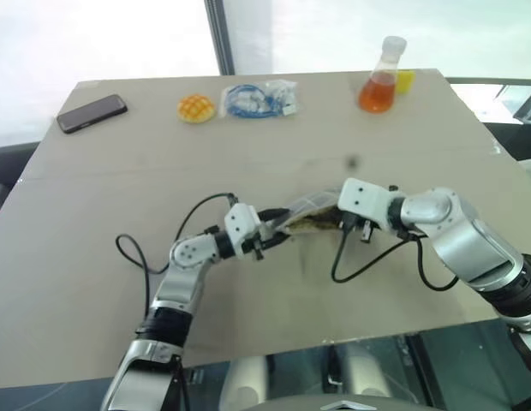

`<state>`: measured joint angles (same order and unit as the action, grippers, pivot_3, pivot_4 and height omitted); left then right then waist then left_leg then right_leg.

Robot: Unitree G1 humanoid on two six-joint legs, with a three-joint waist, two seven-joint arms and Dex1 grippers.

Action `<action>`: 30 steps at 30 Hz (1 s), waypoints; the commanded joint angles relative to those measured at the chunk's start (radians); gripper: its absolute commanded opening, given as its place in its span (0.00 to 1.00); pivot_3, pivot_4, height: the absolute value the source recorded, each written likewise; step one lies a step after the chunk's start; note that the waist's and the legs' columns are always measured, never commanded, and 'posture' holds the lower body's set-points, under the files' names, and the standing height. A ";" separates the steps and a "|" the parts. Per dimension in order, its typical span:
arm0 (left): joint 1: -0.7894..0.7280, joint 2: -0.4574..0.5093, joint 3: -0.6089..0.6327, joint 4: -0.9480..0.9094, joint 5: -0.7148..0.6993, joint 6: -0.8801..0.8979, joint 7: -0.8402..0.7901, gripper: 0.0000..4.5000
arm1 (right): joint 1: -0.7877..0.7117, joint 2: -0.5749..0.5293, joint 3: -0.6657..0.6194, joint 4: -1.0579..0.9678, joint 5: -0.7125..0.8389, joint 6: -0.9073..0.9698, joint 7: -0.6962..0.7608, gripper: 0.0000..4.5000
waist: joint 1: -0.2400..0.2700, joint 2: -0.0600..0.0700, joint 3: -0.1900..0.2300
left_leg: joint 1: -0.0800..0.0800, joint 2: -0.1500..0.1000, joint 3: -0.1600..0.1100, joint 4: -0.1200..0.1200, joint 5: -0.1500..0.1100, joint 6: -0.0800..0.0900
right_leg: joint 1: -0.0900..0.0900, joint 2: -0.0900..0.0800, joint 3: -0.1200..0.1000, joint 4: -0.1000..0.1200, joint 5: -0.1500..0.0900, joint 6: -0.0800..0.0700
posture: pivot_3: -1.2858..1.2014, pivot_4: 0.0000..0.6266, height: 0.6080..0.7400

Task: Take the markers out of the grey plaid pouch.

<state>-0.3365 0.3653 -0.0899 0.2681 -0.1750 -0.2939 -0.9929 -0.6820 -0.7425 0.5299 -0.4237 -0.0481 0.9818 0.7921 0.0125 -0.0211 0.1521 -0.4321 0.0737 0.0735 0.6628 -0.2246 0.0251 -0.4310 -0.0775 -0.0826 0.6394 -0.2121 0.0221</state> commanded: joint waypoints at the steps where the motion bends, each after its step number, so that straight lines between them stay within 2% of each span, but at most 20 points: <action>1: -0.025 0.008 0.003 0.002 0.010 -0.061 0.015 0.51 | -0.005 -0.002 -0.052 -0.027 -0.002 0.005 -0.011 0.08 | 0.000 0.000 0.000 | 0.000 0.000 0.000 0.000 0.000 0.000 | 0.000 0.000 0.000 0.000 0.000 0.000 | 0.52 0.24 1.00; 4: -0.030 0.016 0.008 -0.014 -0.008 -0.083 -0.003 0.32 | -0.002 -0.008 -0.060 -0.025 0.000 0.006 -0.013 0.08 | 0.000 0.000 0.000 | 0.000 0.000 0.000 0.000 0.000 0.000 | 0.000 0.000 0.000 0.000 0.000 0.000 | 0.52 0.24 1.00; 7: -0.028 0.017 0.007 -0.029 -0.006 -0.088 0.005 0.02 | -0.001 -0.009 -0.073 -0.029 0.006 0.011 -0.012 0.08 | 0.000 0.000 0.000 | 0.000 0.000 0.000 0.000 0.000 0.000 | 0.000 0.000 0.000 0.000 0.000 0.000 | 0.52 0.24 1.00; 13: -0.045 0.014 -0.001 -0.006 0.096 -0.133 0.115 0.01 | -0.002 -0.015 -0.131 -0.075 0.051 0.057 0.005 0.08 | 0.001 0.000 0.000 | 0.000 0.000 0.000 0.000 0.000 0.000 | 0.000 0.000 0.000 0.000 0.000 0.000 | 0.52 0.24 1.00; 18: -0.072 0.014 -0.010 0.044 0.208 -0.158 0.242 0.01 | 0.002 -0.045 -0.219 -0.210 0.175 0.199 0.071 0.08 | 0.001 0.000 0.000 | 0.000 0.000 0.000 0.000 0.000 0.000 | 0.000 0.000 0.000 0.000 0.002 0.003 | 0.52 0.24 1.00; 22: -0.089 0.020 -0.030 0.059 0.268 -0.193 0.294 0.01 | 0.009 -0.019 -0.306 -0.243 0.246 0.280 0.052 0.08 | 0.001 0.000 0.000 | 0.000 0.000 0.000 0.000 0.000 0.000 | 0.000 0.000 0.000 0.000 0.002 0.003 | 0.52 0.24 1.00; 25: -0.084 0.004 -0.020 0.048 0.188 -0.137 0.264 0.01 | 0.055 -0.053 -0.363 -0.259 0.259 0.283 0.027 0.08 | 0.003 0.000 0.000 | 0.000 0.000 0.000 0.000 0.000 0.000 | 0.000 0.000 0.000 0.000 0.002 0.003 | 0.52 0.24 1.00; 27: -0.067 -0.011 0.003 0.023 0.079 -0.052 0.218 0.01 | 0.118 -0.104 -0.411 -0.263 0.251 0.273 0.010 0.08 | 0.003 0.000 0.000 | 0.000 0.000 0.000 0.000 0.000 0.000 | 0.000 -0.001 0.000 0.000 0.002 0.002 | 0.52 0.24 1.00; 30: -0.046 -0.005 0.037 -0.008 -0.050 0.044 0.149 0.01 | 0.279 -0.207 -0.437 -0.215 0.187 0.134 -0.025 0.08 | 0.005 -0.001 0.000 | -0.001 -0.001 0.000 0.000 0.000 0.000 | 0.000 -0.002 0.000 -0.001 0.002 0.003 | 0.52 0.24 1.00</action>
<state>-0.3857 0.3516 -0.0875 0.3058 -0.1476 -0.2918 -0.8098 -0.4374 -0.9240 0.1376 -0.6521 0.1783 1.1850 0.7938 0.0178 -0.0218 0.1522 -0.4334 0.0724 0.0733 0.6625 -0.2251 0.0259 -0.4306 -0.0798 -0.0829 0.6378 -0.2099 0.0252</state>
